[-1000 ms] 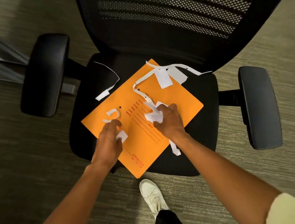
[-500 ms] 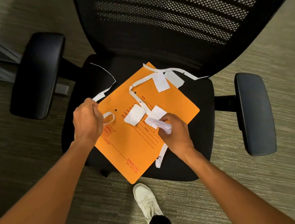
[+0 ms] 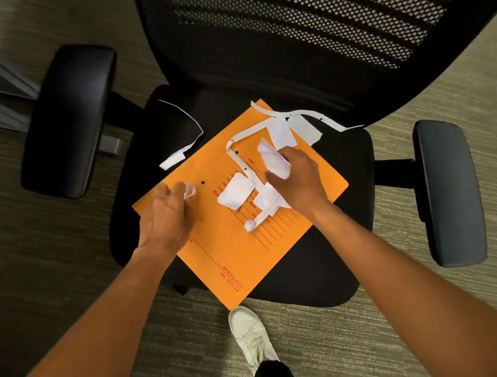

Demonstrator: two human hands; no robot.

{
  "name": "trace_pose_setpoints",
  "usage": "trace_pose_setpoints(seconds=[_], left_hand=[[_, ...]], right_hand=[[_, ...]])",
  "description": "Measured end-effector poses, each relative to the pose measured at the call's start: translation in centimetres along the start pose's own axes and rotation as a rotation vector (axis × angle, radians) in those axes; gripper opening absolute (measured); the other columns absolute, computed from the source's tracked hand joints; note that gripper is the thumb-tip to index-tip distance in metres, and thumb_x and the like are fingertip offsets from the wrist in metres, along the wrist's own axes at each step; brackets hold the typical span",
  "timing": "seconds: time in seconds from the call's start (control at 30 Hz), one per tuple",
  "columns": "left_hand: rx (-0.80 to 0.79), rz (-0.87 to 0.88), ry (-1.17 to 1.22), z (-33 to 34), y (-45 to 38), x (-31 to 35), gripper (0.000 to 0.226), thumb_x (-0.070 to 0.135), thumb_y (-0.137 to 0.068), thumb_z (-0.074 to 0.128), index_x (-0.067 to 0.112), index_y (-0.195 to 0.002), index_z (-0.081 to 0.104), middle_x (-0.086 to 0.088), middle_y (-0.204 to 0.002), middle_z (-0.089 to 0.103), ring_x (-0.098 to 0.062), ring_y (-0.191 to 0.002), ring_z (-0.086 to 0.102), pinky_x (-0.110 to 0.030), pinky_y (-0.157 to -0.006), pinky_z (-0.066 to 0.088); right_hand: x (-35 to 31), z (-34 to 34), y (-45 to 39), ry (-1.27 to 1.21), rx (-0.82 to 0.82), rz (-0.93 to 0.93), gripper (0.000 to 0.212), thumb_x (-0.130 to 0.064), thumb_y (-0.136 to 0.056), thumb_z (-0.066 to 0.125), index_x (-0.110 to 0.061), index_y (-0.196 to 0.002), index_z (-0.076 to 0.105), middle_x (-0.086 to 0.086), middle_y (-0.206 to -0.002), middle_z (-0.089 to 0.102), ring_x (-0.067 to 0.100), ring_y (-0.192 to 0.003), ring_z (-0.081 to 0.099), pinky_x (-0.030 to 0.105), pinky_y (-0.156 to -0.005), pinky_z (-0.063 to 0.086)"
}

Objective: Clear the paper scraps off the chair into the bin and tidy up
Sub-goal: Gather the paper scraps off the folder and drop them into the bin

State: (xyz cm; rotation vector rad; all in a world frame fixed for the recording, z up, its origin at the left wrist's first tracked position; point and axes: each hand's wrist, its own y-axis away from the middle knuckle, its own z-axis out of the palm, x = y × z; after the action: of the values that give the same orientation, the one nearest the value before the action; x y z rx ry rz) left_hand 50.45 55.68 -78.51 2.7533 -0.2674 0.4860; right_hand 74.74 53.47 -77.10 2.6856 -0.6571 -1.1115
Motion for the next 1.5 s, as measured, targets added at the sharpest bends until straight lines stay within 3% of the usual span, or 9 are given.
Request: trace_pose_setpoints(seconds=[0.1,0.23,0.47,0.77,0.87,1.0,1.23,1.33,1.5], left_hand=[[0.034,0.058,0.02,-0.5,0.5,-0.9,0.013,0.016,-0.091,0.048,0.012,-0.103,0.045,-0.011,-0.091,0.052,-0.027,-0.065,0.053,-0.036,-0.052,0.042],[0.102,0.081,0.042,-1.5,0.3,-1.9,0.015,0.01,-0.091,0.045,0.016,-0.091,0.032,-0.003,-0.071,0.049,-0.02,-0.053,0.048,-0.025,-0.042,0.025],[0.114,-0.061,0.066,-3.1,-2.2,-2.5,0.037,-0.001,-0.088,0.042,0.007,-0.124,0.034,-0.02,-0.086,0.058,-0.031,-0.066,0.049,-0.039,-0.058,0.035],[-0.003,-0.042,0.063,-1.9,-5.8,-0.7,0.046,0.035,-0.099,0.04,0.011,-0.137,0.031,-0.023,-0.12,0.058,-0.043,-0.108,0.056,-0.05,-0.081,0.044],[-0.062,-0.05,0.02,-1.3,-5.9,-0.5,0.03,0.031,-0.095,0.05,0.013,-0.118,0.045,-0.019,-0.112,0.061,-0.036,-0.096,0.059,-0.044,-0.074,0.044],[0.076,-0.05,0.015,-1.2,-5.2,-0.8,0.01,0.019,-0.096,0.047,0.011,-0.1,0.045,-0.015,-0.091,0.06,-0.028,-0.073,0.055,-0.04,-0.059,0.041],[0.151,-0.011,0.072,-2.7,-2.7,-2.0,0.006,0.014,-0.096,0.045,0.01,-0.095,0.041,-0.011,-0.085,0.055,-0.026,-0.071,0.054,-0.041,-0.057,0.041],[0.113,-0.008,0.137,-2.7,-0.7,-2.7,0.008,0.018,-0.098,0.042,0.012,-0.093,0.039,-0.011,-0.087,0.055,-0.029,-0.074,0.055,-0.046,-0.061,0.048],[0.012,0.059,0.373,-2.7,3.5,-3.7,0.003,0.023,-0.099,0.039,0.021,-0.102,0.039,0.004,-0.089,0.051,-0.013,-0.074,0.051,-0.029,-0.059,0.042]], right_hand=[[-1.1,1.4,-0.9,0.058,-0.016,0.018,0.036,-0.018,-0.087,0.068,-0.015,-0.12,0.055,0.008,-0.12,0.058,0.022,-0.113,0.055,0.026,-0.083,0.047],[-1.8,3.5,-1.4,0.127,-0.064,0.018,0.046,-0.026,-0.09,0.064,-0.018,-0.132,0.049,0.009,-0.13,0.052,0.024,-0.118,0.052,0.024,-0.084,0.04],[-2.6,5.7,-0.2,0.271,-0.075,-0.027,0.078,-0.064,-0.072,0.069,-0.024,-0.134,0.043,0.009,-0.132,0.041,0.027,-0.116,0.045,0.037,-0.093,0.044],[-2.7,6.6,1.4,0.239,-0.106,-0.032,0.049,-0.028,-0.08,0.072,-0.02,-0.123,0.049,0.009,-0.127,0.043,0.028,-0.111,0.047,0.036,-0.098,0.041],[-2.9,7.0,1.8,0.13,-0.111,-0.001,0.044,-0.021,-0.084,0.07,-0.018,-0.122,0.047,0.009,-0.124,0.05,0.026,-0.111,0.051,0.036,-0.094,0.045],[-3.2,7.5,2.2,0.023,-0.109,0.029,0.042,-0.01,-0.087,0.066,-0.016,-0.124,0.046,0.01,-0.123,0.057,0.028,-0.115,0.052,0.039,-0.093,0.048],[-3.5,7.6,3.0,-0.056,-0.131,0.04,0.042,-0.011,-0.09,0.062,-0.019,-0.129,0.047,0.007,-0.129,0.058,0.028,-0.12,0.053,0.041,-0.094,0.051],[-4.0,7.5,3.8,-0.107,-0.123,0.017,0.04,-0.014,-0.092,0.061,-0.021,-0.129,0.048,0.005,-0.128,0.059,0.025,-0.119,0.055,0.033,-0.091,0.051],[-5.8,7.7,5.7,-0.229,-0.072,-0.012,0.023,-0.009,-0.09,0.061,-0.018,-0.111,0.056,0.003,-0.11,0.065,0.019,-0.101,0.061,0.001,-0.066,0.038]])
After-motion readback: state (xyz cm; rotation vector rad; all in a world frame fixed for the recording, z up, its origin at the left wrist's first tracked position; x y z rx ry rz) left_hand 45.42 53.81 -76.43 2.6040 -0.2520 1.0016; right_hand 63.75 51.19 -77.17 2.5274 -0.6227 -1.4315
